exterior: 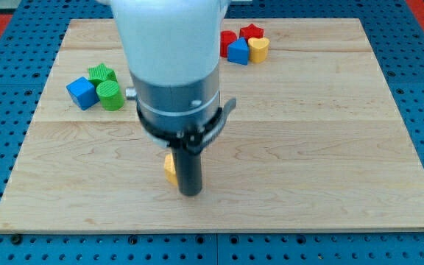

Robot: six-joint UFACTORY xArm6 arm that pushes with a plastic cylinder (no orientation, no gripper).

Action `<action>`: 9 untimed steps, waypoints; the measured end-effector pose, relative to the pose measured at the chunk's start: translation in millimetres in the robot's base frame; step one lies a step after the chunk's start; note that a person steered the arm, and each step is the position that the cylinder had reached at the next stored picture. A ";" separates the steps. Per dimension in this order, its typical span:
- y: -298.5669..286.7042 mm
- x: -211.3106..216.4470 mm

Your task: Push the yellow hexagon diagonal to the blue triangle

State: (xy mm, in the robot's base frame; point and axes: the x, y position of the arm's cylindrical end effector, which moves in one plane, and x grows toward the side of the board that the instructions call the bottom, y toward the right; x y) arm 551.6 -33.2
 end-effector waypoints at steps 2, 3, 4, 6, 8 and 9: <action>15.8 -25.7; -12.9 -23.3; -46.5 -55.4; -69.3 -67.8; -19.5 -98.6; -5.9 -146.2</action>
State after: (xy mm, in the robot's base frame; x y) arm 405.4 -39.0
